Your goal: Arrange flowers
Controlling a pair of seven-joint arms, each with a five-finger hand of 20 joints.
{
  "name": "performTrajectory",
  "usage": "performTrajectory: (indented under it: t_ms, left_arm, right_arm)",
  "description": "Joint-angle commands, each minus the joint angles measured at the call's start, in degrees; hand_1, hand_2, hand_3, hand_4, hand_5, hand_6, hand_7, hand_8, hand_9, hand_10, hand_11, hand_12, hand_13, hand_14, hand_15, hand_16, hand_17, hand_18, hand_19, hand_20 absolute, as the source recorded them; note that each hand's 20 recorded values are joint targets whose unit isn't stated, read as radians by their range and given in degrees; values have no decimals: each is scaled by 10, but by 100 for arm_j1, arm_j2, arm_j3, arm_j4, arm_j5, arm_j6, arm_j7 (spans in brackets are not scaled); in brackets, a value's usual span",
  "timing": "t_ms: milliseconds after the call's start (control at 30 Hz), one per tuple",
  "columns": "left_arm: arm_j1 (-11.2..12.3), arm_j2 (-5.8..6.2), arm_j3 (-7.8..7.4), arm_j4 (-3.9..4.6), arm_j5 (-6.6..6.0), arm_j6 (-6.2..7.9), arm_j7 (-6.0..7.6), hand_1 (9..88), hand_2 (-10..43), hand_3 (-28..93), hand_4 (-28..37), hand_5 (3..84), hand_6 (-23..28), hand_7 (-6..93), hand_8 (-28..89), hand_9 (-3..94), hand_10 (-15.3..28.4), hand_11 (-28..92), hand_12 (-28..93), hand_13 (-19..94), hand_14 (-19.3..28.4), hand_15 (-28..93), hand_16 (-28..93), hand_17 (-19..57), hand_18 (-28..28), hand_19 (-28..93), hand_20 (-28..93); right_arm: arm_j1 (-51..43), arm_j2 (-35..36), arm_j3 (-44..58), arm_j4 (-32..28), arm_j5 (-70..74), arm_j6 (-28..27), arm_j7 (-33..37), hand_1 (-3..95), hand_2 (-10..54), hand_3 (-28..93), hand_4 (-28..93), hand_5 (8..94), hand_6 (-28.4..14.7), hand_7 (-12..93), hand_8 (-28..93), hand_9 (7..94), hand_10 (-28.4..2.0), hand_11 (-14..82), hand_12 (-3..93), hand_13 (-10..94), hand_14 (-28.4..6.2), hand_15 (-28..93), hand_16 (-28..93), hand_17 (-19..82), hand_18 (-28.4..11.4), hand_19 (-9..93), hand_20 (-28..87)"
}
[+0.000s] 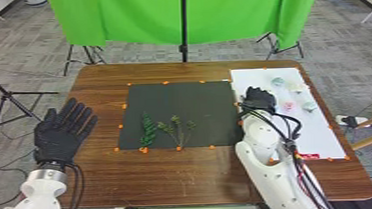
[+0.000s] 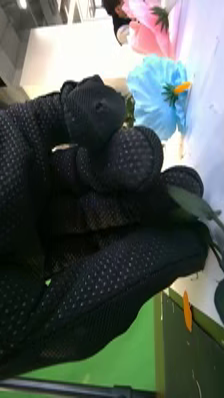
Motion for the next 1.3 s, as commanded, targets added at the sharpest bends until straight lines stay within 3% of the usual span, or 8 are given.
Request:
performTrajectory:
  t_ms: [33,267,367,467,600,800,933,1300]
  left_arm:
    - [201,-86,-106,-10,-33,2,-41,291,161,732,-283,468,74,157,-101,396,145,247,115,300,155,445,-75,-51,158,408,172]
    - [258,-111,-111,-20,-36,3,-45,291,155,731,-283,466,75,155,-102,395,144,247,115,300,153,441,-76,-51,159,410,172]
    - [205,-97,-110,6,161,-78,-145,308,166,734,-283,466,74,156,-101,395,143,247,114,301,152,441,-76,-50,158,410,171]
    - [238,-89,-141,-1,47,-30,-112,318,168,740,-283,466,73,157,-102,395,142,248,114,301,152,441,-76,-50,159,410,171]
    - [202,-47,-153,22,32,-14,-139,308,165,739,-283,466,74,157,-103,396,143,248,113,303,152,442,-76,-51,159,410,171]
    - [173,6,-46,48,23,-13,-202,298,165,736,-283,466,74,158,-103,395,144,248,113,303,153,441,-75,-52,160,410,171]
    - [36,20,107,107,166,-67,-298,294,165,735,-283,465,75,156,-103,396,144,248,114,303,154,440,-75,-53,161,411,171]
    - [68,34,66,71,-70,85,-181,291,174,742,-283,467,74,157,-102,397,144,246,115,304,155,443,-73,-53,161,411,172]
  right_arm:
    - [-605,111,-129,1,126,616,-181,720,-95,632,-283,808,-29,353,198,872,-103,181,505,779,-74,529,534,452,-248,906,434]
    - [-867,464,-237,-1109,571,1444,-150,705,-95,665,-283,829,-25,338,204,889,-105,176,507,791,-76,529,559,461,-268,881,442]
    - [-1200,609,-241,-1734,1089,1588,-125,703,-95,665,-283,828,-25,338,209,887,-105,177,511,790,-77,531,563,462,-271,879,446]
    - [-1362,563,-342,-2005,1229,1688,-216,703,-95,666,-283,828,-25,337,212,883,-106,179,513,788,-77,533,567,461,-272,877,451]
    - [-1353,338,-557,-2189,1495,1808,-138,700,-95,669,-283,824,-25,339,216,880,-107,181,513,788,-78,536,566,461,-273,874,456]
    - [-1465,-234,-805,-1862,1469,1691,-193,696,-95,674,-283,811,-23,353,217,876,-107,188,510,781,-79,550,564,462,-274,875,462]
    - [-1526,-547,-836,-1476,1223,1843,-18,695,-95,675,-283,793,-23,380,206,866,-108,200,508,773,-82,568,557,462,-271,880,466]
    - [-1626,-641,-739,-1376,1118,1895,153,646,-95,687,-283,752,-43,393,170,850,-121,213,474,766,-99,592,525,468,-281,887,475]
